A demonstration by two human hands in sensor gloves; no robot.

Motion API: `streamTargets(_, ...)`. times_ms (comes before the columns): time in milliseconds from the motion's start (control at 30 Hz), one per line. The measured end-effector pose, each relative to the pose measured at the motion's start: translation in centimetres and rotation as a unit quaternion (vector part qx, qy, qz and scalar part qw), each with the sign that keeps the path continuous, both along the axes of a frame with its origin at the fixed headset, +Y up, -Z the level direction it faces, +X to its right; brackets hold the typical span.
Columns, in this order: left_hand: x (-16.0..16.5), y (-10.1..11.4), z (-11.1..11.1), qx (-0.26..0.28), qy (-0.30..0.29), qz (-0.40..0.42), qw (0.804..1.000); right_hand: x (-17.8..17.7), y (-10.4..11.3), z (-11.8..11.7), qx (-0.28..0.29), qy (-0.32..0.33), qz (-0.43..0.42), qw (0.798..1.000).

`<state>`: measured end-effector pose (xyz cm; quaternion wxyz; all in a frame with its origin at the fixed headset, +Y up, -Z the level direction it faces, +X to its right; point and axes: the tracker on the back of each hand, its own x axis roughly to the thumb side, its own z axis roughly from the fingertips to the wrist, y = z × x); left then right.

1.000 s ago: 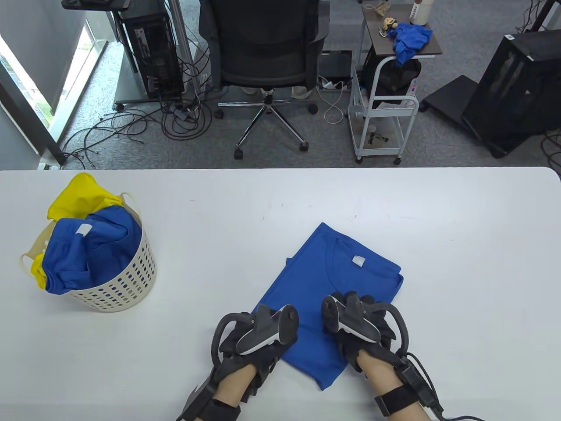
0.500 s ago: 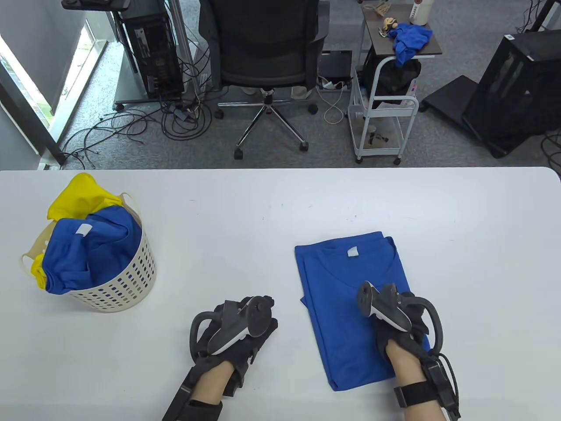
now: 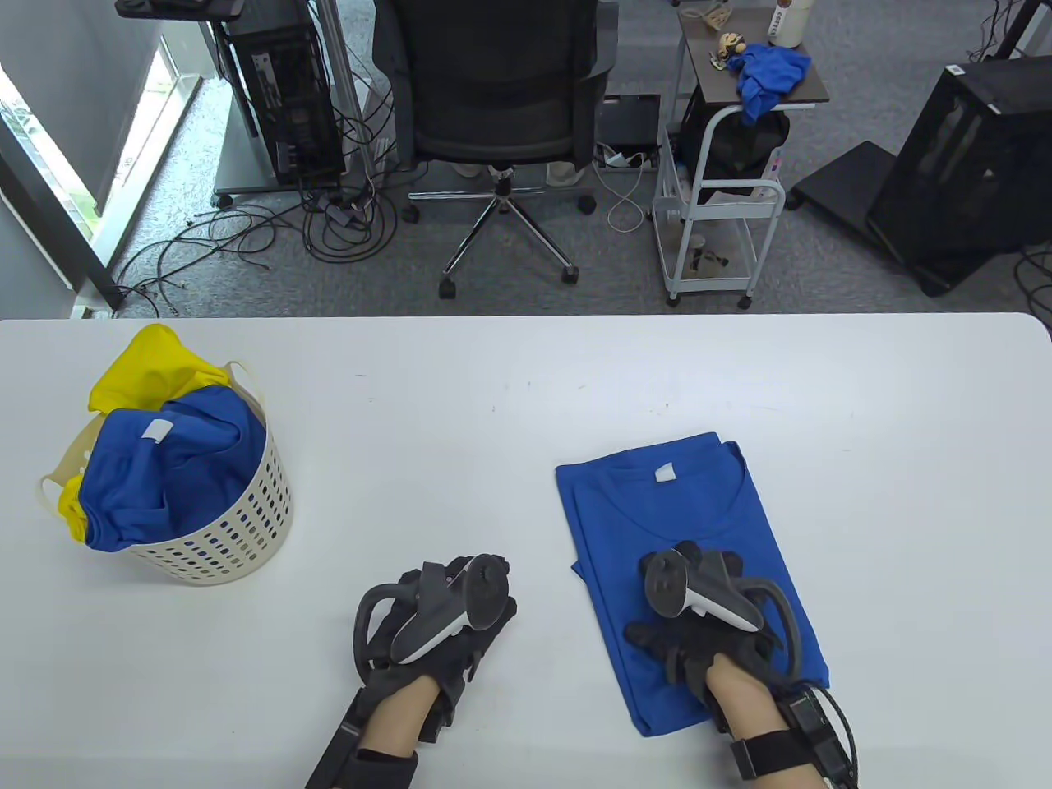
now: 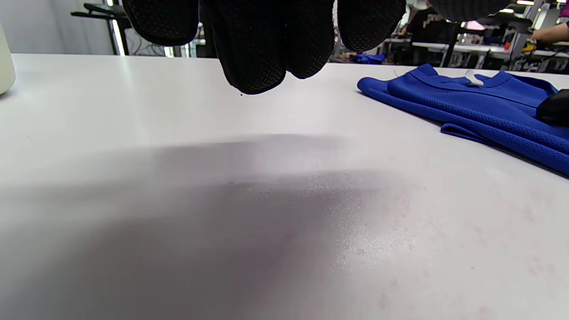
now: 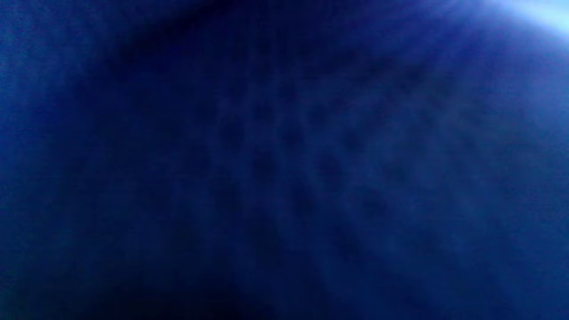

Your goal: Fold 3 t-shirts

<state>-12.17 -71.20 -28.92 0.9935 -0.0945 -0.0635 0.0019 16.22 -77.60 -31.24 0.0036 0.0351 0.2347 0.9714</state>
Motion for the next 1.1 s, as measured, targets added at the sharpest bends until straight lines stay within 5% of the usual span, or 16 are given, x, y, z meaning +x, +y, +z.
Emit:
streamTargets(267, 0.0, -0.1, 0.0, -0.002, -0.003, 0.0, 1.0, 7.4, -0.3, -1.9, 0.002, -0.146, -0.054, 0.988)
streamTargets(500, 0.5, -0.2, 0.0, -0.005, -0.014, -0.008, 1.0, 15.9, -0.3, -1.1, -0.009, -0.27, -0.155, 0.95)
streamTargets(1100, 0.7, -0.6, 0.1, -0.01, -0.019, -0.014, 1.0, 17.8, -0.6, -0.5, -0.002, -0.299, -0.198, 0.933)
